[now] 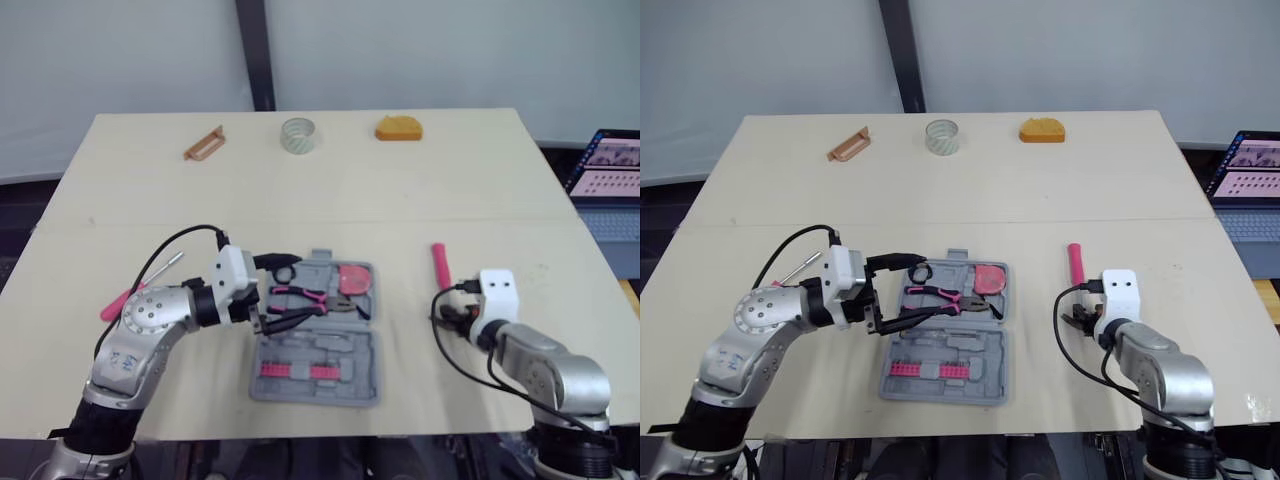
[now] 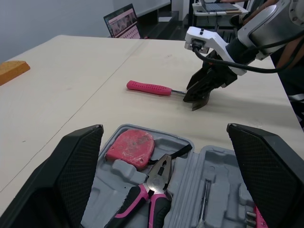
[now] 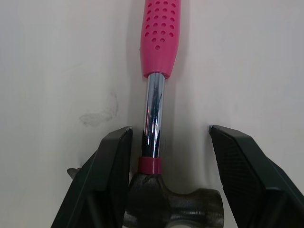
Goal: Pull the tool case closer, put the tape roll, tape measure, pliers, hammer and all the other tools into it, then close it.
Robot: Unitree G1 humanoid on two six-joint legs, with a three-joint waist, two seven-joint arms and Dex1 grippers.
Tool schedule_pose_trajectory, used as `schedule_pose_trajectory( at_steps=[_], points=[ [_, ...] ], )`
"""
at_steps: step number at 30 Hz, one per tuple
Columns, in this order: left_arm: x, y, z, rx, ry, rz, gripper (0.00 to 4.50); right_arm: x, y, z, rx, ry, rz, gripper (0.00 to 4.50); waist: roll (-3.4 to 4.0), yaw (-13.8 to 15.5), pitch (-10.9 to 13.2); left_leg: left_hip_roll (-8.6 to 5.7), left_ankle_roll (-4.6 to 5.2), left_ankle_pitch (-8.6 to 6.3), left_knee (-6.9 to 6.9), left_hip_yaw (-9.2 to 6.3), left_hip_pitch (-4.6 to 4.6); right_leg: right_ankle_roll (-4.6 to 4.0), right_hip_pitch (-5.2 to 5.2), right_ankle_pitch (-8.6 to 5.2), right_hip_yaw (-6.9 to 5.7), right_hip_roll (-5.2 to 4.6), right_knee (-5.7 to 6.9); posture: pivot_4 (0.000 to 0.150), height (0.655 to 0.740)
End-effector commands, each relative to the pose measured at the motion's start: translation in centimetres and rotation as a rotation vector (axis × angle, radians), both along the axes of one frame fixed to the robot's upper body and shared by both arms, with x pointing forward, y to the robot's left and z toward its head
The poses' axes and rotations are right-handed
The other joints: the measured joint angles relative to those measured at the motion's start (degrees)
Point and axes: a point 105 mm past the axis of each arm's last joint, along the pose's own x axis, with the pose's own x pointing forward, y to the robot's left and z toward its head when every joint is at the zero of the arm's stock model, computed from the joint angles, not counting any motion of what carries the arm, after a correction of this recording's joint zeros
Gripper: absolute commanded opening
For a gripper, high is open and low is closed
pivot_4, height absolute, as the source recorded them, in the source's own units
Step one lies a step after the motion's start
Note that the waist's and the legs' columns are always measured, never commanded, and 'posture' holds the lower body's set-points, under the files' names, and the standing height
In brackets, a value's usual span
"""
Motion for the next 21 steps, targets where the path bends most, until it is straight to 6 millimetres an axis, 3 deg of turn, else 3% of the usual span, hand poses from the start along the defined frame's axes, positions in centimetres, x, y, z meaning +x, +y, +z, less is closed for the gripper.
schedule_pose_trajectory(
  at_steps=[1, 2, 5, 9, 15, 21],
  points=[
    [0.0, -0.2, 0.6, -0.004, -0.032, -0.005, 4.50, -0.3, 0.2, -1.2, 0.013, 0.036, 0.002, 2.75, -0.01, 0.00, -0.01, 0.00, 0.00, 0.00, 0.00, 0.00, 0.00, 0.00, 0.00, 0.00, -0.01, 0.00, 0.00, 0.150, 0.7400],
    [0.0, -0.2, 0.6, -0.004, -0.032, -0.004, 4.50, -0.2, 0.2, -1.3, 0.015, 0.037, 0.002, 2.75, -0.02, 0.00, -0.01, 0.00, 0.00, 0.00, 0.01, -0.01, 0.00, 0.00, 0.01, 0.00, 0.00, 0.00, 0.00, 0.150, 0.7400],
    [0.0, -0.2, 0.8, -0.004, -0.034, -0.002, 4.50, -0.1, 0.2, -1.4, 0.027, 0.039, -0.002, 1.89, -0.04, -0.03, -0.02, 0.01, 0.00, 0.00, 0.02, -0.01, 0.02, 0.00, 0.02, 0.00, -0.01, 0.01, 0.02, 0.150, 0.7400],
    [0.0, -0.2, 1.0, -0.006, -0.038, 0.001, 4.50, 0.1, 0.1, -1.6, 0.049, 0.045, -0.014, 0.03, -0.09, -0.07, -0.06, 0.02, 0.00, 0.00, 0.02, -0.01, 0.03, 0.00, 0.02, 0.00, -0.01, 0.02, 0.04, 0.150, 0.7400],
    [0.1, -0.2, 1.0, -0.005, -0.036, 0.004, 4.50, 0.4, -0.1, -1.5, 0.048, 0.029, -0.016, 0.03, -0.25, -0.05, -0.15, 0.02, 0.00, 0.00, 0.04, -0.03, 0.05, 0.00, 0.06, 0.00, -0.01, 0.02, 0.05, 0.150, 0.7400],
    [0.1, 0.3, 0.6, 0.003, -0.026, 0.017, 4.50, 0.7, 0.0, 0.2, -0.019, -0.033, 0.091, 0.03, -0.24, -0.04, -0.15, 0.01, 0.00, 0.00, 0.06, -0.02, 0.06, 0.00, 0.09, 0.00, 0.01, 0.01, 0.04, 0.150, 0.7400]
  ],
)
